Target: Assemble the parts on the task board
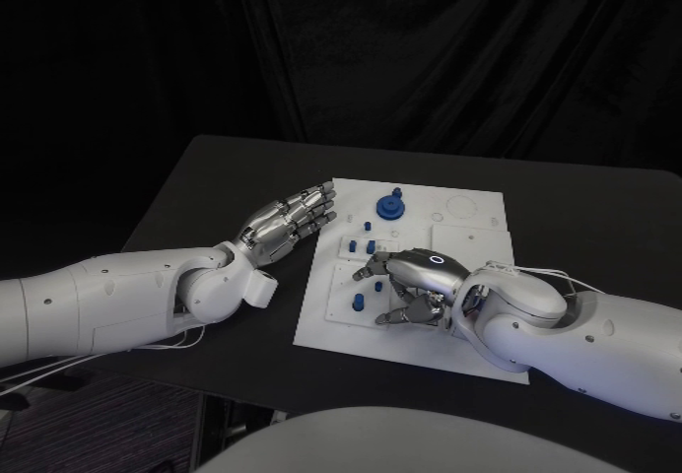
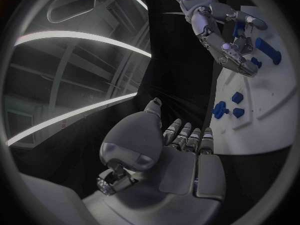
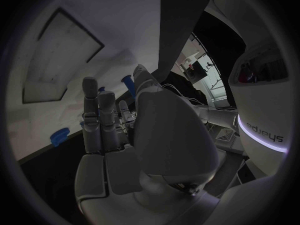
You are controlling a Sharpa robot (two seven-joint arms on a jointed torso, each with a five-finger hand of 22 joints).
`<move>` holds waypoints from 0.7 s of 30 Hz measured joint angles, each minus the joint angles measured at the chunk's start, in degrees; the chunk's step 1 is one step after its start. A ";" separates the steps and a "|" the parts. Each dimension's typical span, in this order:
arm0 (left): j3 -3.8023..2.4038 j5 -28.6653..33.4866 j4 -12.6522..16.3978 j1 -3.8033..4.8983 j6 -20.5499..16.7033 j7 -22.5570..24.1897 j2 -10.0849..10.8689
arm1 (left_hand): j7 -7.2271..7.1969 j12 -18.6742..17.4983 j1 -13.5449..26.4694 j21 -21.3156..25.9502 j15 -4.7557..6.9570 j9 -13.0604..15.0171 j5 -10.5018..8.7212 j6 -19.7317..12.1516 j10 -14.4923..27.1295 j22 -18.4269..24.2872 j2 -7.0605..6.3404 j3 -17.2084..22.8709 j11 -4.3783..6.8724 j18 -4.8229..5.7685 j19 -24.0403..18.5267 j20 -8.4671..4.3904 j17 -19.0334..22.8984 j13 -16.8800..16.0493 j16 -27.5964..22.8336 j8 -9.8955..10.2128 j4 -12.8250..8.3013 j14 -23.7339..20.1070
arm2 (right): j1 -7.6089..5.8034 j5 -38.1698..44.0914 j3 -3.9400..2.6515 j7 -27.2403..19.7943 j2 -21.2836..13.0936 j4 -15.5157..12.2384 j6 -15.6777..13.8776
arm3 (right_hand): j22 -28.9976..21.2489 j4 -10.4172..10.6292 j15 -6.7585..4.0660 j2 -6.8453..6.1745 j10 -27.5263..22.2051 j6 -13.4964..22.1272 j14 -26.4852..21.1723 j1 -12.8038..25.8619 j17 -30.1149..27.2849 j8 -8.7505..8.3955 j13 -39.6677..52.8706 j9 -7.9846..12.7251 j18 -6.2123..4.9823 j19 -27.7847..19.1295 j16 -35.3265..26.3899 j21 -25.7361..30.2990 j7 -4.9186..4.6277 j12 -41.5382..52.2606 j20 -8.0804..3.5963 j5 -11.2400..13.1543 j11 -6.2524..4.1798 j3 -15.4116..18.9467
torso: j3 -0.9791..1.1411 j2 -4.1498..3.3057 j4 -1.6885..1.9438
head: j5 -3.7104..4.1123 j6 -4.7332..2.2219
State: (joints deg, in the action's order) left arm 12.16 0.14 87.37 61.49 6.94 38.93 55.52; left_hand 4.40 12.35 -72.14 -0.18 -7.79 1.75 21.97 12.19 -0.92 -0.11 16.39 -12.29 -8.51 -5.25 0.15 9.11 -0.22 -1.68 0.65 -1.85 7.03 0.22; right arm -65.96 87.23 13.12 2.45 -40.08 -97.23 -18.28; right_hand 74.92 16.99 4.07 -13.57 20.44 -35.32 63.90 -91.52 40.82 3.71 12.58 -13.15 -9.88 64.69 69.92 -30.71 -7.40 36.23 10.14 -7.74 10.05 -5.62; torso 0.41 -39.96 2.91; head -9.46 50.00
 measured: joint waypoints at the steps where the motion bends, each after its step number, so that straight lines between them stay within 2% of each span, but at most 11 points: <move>1: 0.00 0.00 0.02 0.00 0.00 0.00 0.05 | 0.00 0.00 0.00 0.00 0.00 0.00 0.00 0.00 0.00 0.00 0.00 0.00 0.00 0.00 0.00 0.00 0.00 0.00 0.00 0.00 0.00 0.00 | -0.23 -0.08 -0.04 -0.17 -0.75 -0.62 -0.60 | 0.00 0.00 0.00 0.02 -0.20 0.35 0.00 -0.02 -0.08 0.00 -0.02 0.27 0.00 0.00 0.00 -0.03 0.23 0.29 0.00 -0.29 -0.01 0.00 | 0.01 0.00 0.00 | 0.11 0.00; 2: 0.00 0.00 0.05 -0.01 -0.01 0.00 0.13 | 0.00 0.00 0.00 0.00 0.00 0.00 0.00 0.00 0.00 0.00 0.00 0.00 0.00 0.00 0.00 0.00 0.00 0.00 0.00 0.00 0.00 0.00 | -0.74 -0.31 -0.09 -0.48 -1.86 -1.56 -1.48 | 0.00 -0.02 0.00 0.08 -0.35 0.64 0.00 -0.24 -0.19 0.00 -0.07 0.49 0.00 0.00 0.00 -0.19 0.52 0.71 0.00 -0.77 -0.17 -0.02 | 0.01 0.00 0.00 | 0.29 0.00; 4: 0.00 0.00 0.07 -0.01 -0.02 0.00 0.22 | 0.00 0.00 0.00 0.00 0.00 0.00 0.00 0.00 0.00 0.00 0.00 0.00 0.00 0.00 0.00 0.00 0.00 0.00 0.00 0.00 0.00 0.00 | -1.90 -0.98 -0.29 -1.05 -3.54 -2.90 -2.83 | 0.00 -0.11 -0.13 1.06 -0.59 0.73 0.14 -1.97 -0.15 0.00 -0.14 0.74 0.00 0.35 0.44 -1.16 0.62 1.80 -0.35 -2.63 -0.41 -0.80 | 0.02 0.00 0.00 | 0.64 0.00; 7: 0.00 0.00 0.08 -0.02 -0.05 0.00 0.28 | 0.00 0.00 0.00 0.00 0.00 0.00 0.00 0.00 0.00 0.00 0.00 0.00 0.00 0.00 0.00 0.00 0.00 0.00 0.00 0.00 0.00 0.00 | -4.41 -2.98 -0.49 -2.01 -6.33 -4.97 -4.86 | 0.00 -0.36 -0.43 2.00 -0.92 0.10 0.44 -3.84 -0.09 0.39 -0.33 1.00 0.01 0.73 0.45 -2.08 0.81 3.33 -0.73 -5.46 -0.33 -1.65 | 0.02 0.00 0.01 | 1.29 0.00; 9: 0.00 0.00 0.11 -0.03 -0.07 0.00 0.33 | 0.00 0.00 0.00 0.00 0.00 0.00 0.00 0.00 0.00 0.00 0.00 0.00 0.00 0.00 0.00 0.00 0.00 0.00 0.00 0.00 0.00 0.00 | -6.24 -4.84 -0.50 -2.61 -8.55 -6.35 -5.86 | 0.00 -0.45 -0.43 2.65 -1.01 -1.27 0.44 -4.50 -0.52 0.85 -0.36 0.91 0.01 0.73 0.45 -2.08 0.51 4.23 -0.73 -6.26 -0.42 -2.14 | 0.02 0.00 0.01 | 1.73 0.01; 12: 0.00 0.01 0.19 -0.03 -0.10 0.00 0.43 | 0.00 0.00 0.00 0.00 0.00 0.00 0.00 0.00 0.00 0.00 0.00 0.00 0.00 0.00 0.00 0.00 0.00 0.00 0.00 0.00 0.00 0.00 | -8.22 -7.66 -0.40 -3.36 -11.76 -7.88 -6.79 | 0.00 -1.25 -0.44 3.97 0.32 -2.87 0.44 -5.82 -0.77 1.40 -0.34 0.76 0.01 0.73 0.45 -2.76 -0.30 5.99 -0.73 -7.69 -0.68 -3.01 | 0.03 0.03 0.01 | 2.89 0.01; 15: 0.00 0.01 0.19 -0.04 -0.16 0.00 0.50 | 0.00 0.00 0.00 0.00 0.00 0.00 0.00 0.00 0.00 0.00 0.00 0.00 0.00 0.00 0.00 0.00 0.00 0.00 0.00 0.00 0.00 0.00 | -9.37 -10.15 0.07 -3.86 -14.83 -8.82 -7.36 | 0.00 -2.34 -0.43 4.68 5.38 -4.79 0.44 -7.24 -0.69 2.52 0.56 0.68 0.01 1.30 0.86 -4.74 -0.74 9.70 -0.98 -9.58 -1.27 -4.10 | 0.02 0.07 0.00 | 4.48 0.01; 17: 0.00 0.01 0.20 -0.04 -0.23 0.00 0.50 | 0.00 0.00 0.00 0.00 0.00 0.00 0.00 0.00 0.00 0.00 0.00 0.00 0.00 0.00 0.00 0.00 0.00 0.00 0.00 0.00 0.00 0.00 | -9.66 -11.38 0.40 -3.94 -16.32 -9.05 -7.47 | 0.00 -2.19 -0.56 4.97 11.10 -7.12 0.56 -6.97 -0.73 3.79 1.80 0.32 0.02 1.39 0.86 -5.81 -1.56 13.53 -0.97 -9.76 -1.81 -4.48 | 0.02 0.07 -0.02 | 5.29 0.01; 19: 0.00 0.01 0.21 -0.04 -0.40 0.00 0.48 | 0.35 0.00 0.00 0.00 0.05 0.00 0.00 0.35 0.00 0.00 0.00 -0.05 0.00 0.00 -0.03 -0.03 0.00 0.00 0.00 0.00 0.05 -0.05 | -9.84 -12.53 0.73 -3.89 -17.99 -9.17 -7.44 | -0.01 -1.98 -1.78 5.97 16.80 -10.07 1.54 -5.97 -0.70 6.00 4.30 -0.46 0.02 1.99 0.86 -6.97 -2.05 19.15 -1.80 -9.02 -3.76 -4.69 | 0.00 0.08 -0.07 | 5.97 0.02; 20: 0.00 0.01 0.21 -0.04 -0.49 0.00 0.47 | 0.51 0.08 0.00 0.00 0.23 0.00 0.00 0.51 0.00 0.00 0.00 -0.22 0.00 -0.01 -0.16 -0.32 0.00 0.00 0.00 0.00 0.31 -0.23 | -9.88 -12.95 0.81 -3.81 -18.63 -9.17 -7.38 | -0.01 -1.88 -2.18 6.16 18.39 -10.95 1.64 -5.78 -0.84 6.75 5.11 -0.71 0.02 2.02 0.86 -7.06 -2.11 20.89 -2.14 -8.76 -4.32 -4.79 | -0.02 0.09 -0.09 | 6.22 0.02; 21: 0.00 0.01 0.23 -0.04 -0.61 0.00 0.45 | 0.74 0.49 0.00 0.00 0.67 0.01 0.00 0.74 -0.13 0.00 0.00 -0.24 0.13 0.00 -0.13 -1.16 0.00 0.00 0.00 0.00 0.59 -0.23 | -9.88 -13.33 0.87 -3.68 -19.22 -9.16 -7.28 | -0.01 -1.70 -2.48 6.44 20.06 -11.82 1.67 -5.28 -1.32 7.63 6.17 -1.05 0.01 1.96 0.76 -7.05 -2.02 22.91 -2.53 -8.33 -4.84 -4.94 | -0.04 0.10 -0.12 | 6.47 0.02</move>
State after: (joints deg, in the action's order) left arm 12.16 0.15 87.60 61.46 6.33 38.93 55.97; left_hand 5.14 12.84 -72.14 -0.18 -7.11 1.76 21.97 12.93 -1.06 -0.11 16.39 -12.54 -8.38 -5.26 0.02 7.95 -0.22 -1.68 0.65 -1.85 7.61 -0.01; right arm -75.84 73.90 13.99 -1.23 -59.30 -106.40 -25.57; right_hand 74.91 15.28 1.59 -7.13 40.50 -47.14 65.57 -96.80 39.50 11.34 18.75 -14.20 -9.86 66.65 70.69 -37.77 -9.42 59.14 7.60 -16.07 5.21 -10.56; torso 0.36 -39.85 2.79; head -3.00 50.02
